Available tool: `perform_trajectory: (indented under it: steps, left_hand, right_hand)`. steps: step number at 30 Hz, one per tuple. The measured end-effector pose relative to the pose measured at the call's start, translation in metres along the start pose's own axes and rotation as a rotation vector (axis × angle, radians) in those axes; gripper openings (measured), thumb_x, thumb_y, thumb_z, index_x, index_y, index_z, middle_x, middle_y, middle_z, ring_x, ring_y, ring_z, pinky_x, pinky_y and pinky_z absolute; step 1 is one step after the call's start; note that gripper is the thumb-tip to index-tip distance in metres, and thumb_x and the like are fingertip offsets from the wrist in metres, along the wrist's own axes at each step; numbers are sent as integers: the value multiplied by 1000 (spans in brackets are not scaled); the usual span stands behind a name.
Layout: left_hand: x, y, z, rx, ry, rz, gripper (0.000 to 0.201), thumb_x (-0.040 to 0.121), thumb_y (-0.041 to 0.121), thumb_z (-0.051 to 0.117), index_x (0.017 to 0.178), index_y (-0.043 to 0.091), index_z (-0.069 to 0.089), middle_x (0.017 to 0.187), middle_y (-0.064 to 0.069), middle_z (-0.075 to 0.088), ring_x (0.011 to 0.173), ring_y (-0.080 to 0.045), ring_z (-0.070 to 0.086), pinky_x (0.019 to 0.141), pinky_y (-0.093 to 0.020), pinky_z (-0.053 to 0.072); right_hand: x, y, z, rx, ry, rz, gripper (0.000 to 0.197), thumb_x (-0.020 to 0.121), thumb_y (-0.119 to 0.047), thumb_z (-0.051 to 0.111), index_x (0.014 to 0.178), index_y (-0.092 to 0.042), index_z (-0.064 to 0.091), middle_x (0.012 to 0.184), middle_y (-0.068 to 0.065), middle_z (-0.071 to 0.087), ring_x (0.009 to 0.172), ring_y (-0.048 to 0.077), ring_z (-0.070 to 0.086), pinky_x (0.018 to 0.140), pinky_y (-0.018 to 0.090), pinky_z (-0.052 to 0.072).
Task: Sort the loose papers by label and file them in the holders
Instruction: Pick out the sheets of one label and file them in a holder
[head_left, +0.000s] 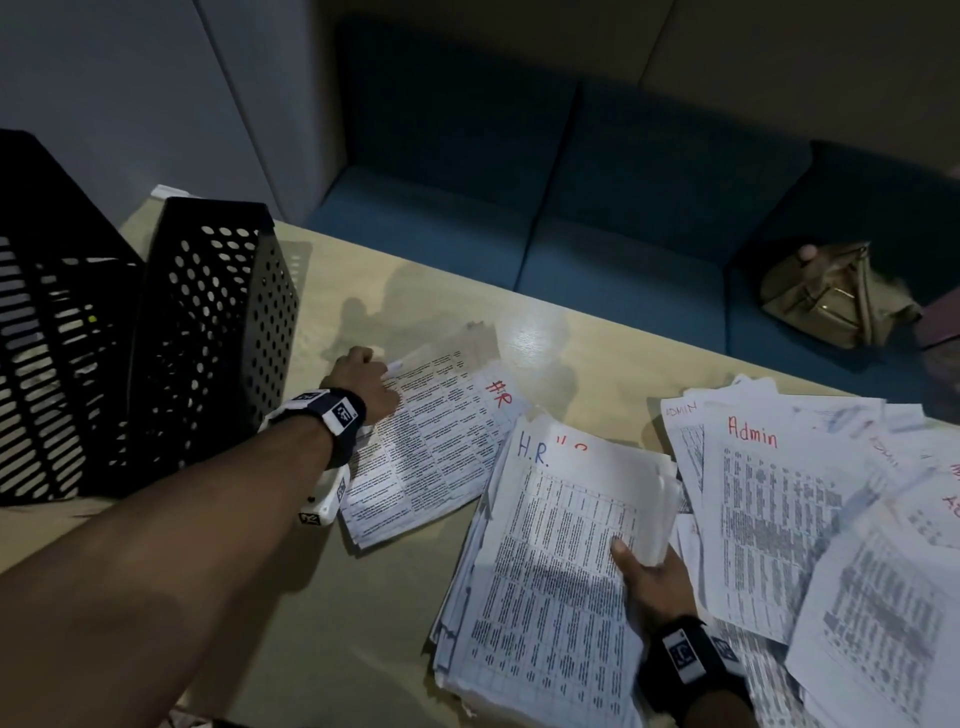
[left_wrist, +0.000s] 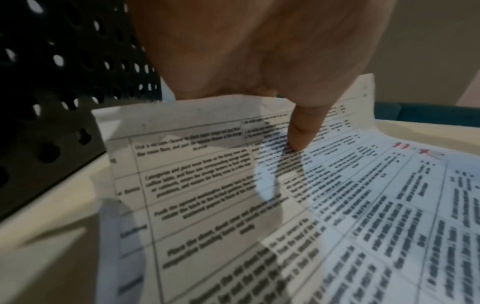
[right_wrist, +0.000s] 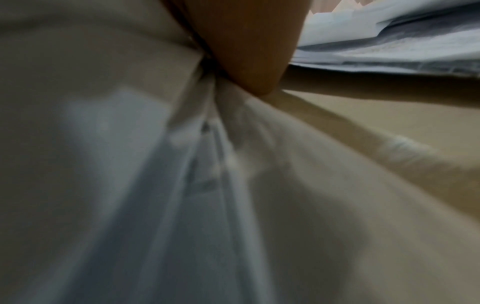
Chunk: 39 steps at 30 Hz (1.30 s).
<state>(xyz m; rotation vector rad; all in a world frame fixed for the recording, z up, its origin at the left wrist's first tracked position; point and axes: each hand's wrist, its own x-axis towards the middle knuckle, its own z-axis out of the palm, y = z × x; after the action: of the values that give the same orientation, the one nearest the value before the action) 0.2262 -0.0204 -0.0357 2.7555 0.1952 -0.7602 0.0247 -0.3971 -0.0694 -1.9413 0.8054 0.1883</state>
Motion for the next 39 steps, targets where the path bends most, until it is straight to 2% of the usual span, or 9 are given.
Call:
perform_trajectory:
  steps: [7, 11, 14, 18, 25, 28, 33, 35, 39]
  left_hand:
    - [4, 11, 0, -220, 55, 19, 66, 79, 36, 75, 131, 18, 39, 132, -11, 51, 106, -32, 59, 84, -36, 49]
    - [-5, 23, -9, -226, -8, 93, 56, 86, 34, 69, 135, 13, 51, 136, -11, 56, 116, -28, 57, 90, -30, 44]
    - [-23, 26, -41, -339, 178, 45, 45, 95, 25, 57, 137, 12, 50, 141, -13, 51, 125, -31, 51, 96, -30, 41]
    - [-48, 19, -80, -793, 411, 51, 25, 94, 21, 57, 116, 13, 64, 115, -8, 67, 107, -28, 62, 87, -33, 50]
    - [-106, 63, 12, -709, 156, 62, 32, 91, 23, 59, 122, 13, 62, 118, -7, 67, 105, -23, 63, 79, -22, 43]
    - [-114, 59, 62, -708, -2, 5, 38, 94, 27, 59, 129, 13, 57, 127, -5, 63, 111, -23, 61, 87, -22, 44]
    - [-113, 42, 94, -396, 91, 7, 42, 93, 33, 55, 129, 12, 48, 134, -6, 48, 122, -27, 44, 98, -36, 42]
    - [-110, 38, 95, -308, 182, -44, 42, 91, 39, 56, 124, 14, 46, 133, -3, 37, 124, -27, 35, 97, -41, 40]
    - [-100, 42, 99, -642, 119, -84, 68, 84, 34, 69, 136, 13, 32, 136, -9, 45, 120, -31, 49, 98, -40, 45]
  right_hand:
    - [-3, -10, -1, 27, -25, 2, 31, 86, -26, 68, 107, -8, 54, 72, 12, 59, 61, 24, 54, 52, 28, 47]
    - [-4, -13, -1, 51, -26, 33, 27, 85, -26, 69, 100, -8, 55, 67, 12, 54, 59, 25, 52, 56, 35, 50]
    - [-4, -11, -1, 51, -39, 40, 29, 84, -28, 70, 101, -9, 55, 67, 13, 54, 60, 25, 53, 58, 37, 51]
    - [-7, -27, 7, 55, 9, 13, 31, 85, -26, 69, 110, -14, 54, 80, 11, 64, 66, 26, 58, 57, 28, 49]
    - [6, -49, 47, 42, -36, 35, 23, 86, -26, 68, 100, -9, 61, 83, 14, 67, 67, 26, 59, 56, 29, 47]
    - [9, -60, 59, 48, -145, 101, 14, 96, -14, 51, 92, -3, 59, 86, 17, 63, 85, 34, 60, 70, 41, 47]
    - [-19, -76, 55, 332, -277, 240, 59, 89, -71, 30, 97, -26, 68, 92, 8, 72, 89, 30, 66, 81, 42, 52]
    - [-23, -78, 57, 306, -290, 201, 67, 81, -77, 37, 120, -26, 58, 117, 9, 65, 105, 26, 60, 94, 45, 46]
    - [-15, -75, 67, 61, -185, -38, 55, 88, -29, 66, 133, -13, 38, 124, 10, 56, 108, 27, 55, 82, 33, 43]
